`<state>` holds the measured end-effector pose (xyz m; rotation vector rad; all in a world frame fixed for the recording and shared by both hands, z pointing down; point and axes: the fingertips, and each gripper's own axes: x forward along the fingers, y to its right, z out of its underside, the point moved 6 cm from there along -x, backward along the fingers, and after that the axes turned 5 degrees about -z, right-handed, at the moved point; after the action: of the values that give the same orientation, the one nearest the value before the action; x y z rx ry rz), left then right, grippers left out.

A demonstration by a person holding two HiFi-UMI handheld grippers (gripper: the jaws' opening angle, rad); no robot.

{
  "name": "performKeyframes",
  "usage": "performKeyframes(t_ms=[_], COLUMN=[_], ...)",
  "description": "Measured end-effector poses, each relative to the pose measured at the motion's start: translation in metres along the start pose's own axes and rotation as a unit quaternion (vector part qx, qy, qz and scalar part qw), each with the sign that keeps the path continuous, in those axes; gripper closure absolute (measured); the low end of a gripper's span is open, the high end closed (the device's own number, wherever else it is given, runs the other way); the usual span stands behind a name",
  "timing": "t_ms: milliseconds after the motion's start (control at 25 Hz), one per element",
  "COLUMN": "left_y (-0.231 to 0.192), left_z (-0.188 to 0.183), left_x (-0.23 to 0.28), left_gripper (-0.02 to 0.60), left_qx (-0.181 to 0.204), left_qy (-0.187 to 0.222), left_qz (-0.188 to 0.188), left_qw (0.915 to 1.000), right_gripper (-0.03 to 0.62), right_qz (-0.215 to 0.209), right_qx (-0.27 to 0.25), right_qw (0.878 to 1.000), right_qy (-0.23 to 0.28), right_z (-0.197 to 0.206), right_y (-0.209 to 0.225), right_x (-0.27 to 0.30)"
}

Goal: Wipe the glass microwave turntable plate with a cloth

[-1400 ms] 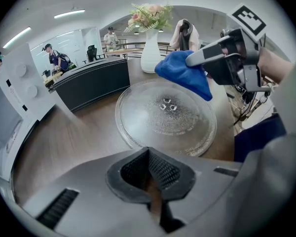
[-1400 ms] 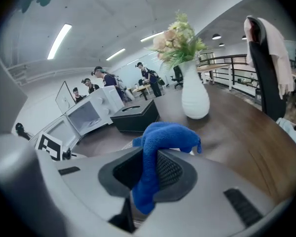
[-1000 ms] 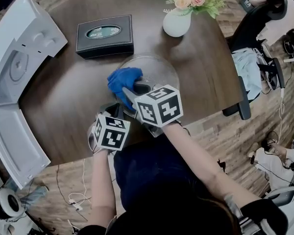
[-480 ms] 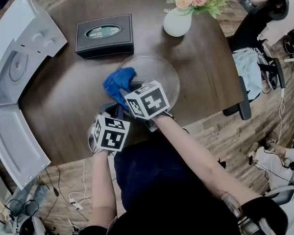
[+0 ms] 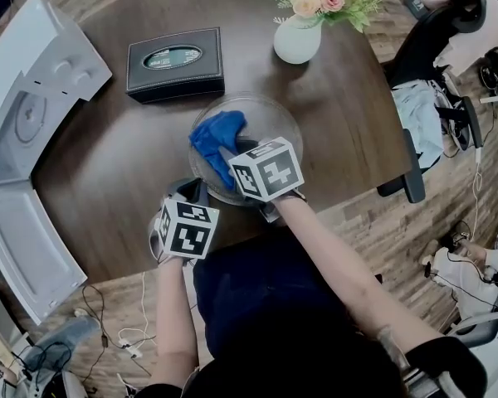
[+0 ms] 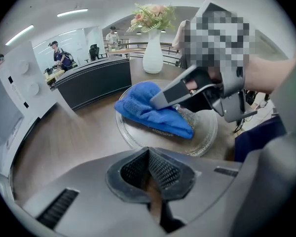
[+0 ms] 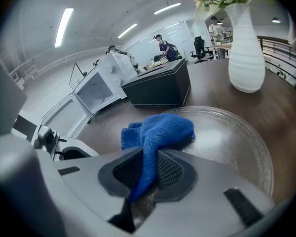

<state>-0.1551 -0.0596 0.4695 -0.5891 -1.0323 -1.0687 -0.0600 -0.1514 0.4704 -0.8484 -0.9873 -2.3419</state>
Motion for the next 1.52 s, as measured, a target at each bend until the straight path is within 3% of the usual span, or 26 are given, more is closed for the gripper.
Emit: performKeyframes(t_ms=[520,1000,1520], left_y=[0.000,0.000,0.000], left_z=[-0.002,-0.001,0.000], left_x=[0.000,-0.001,-0.002], left_gripper=[0.580,0.578,0.578], left_qx=[0.003,0.004,-0.003], left_qy=[0.004,-0.002,-0.009], left_qz=[0.002,0.002,0.001], left_qw=[1.0000,1.0000,1.0000], right_gripper=[0.543,0.543,0.543], right_qz=[0.039,0.108,0.139], right_qx=[0.029,0.025,0.034], right_qw=[0.999,0.993,0.989], right_qy=[0.014,0.030,0.043], right_z=[0.011,0.012,0.017], right_y=[0.040,0.082,0.106], right_x=[-0.035,-0.081,-0.109])
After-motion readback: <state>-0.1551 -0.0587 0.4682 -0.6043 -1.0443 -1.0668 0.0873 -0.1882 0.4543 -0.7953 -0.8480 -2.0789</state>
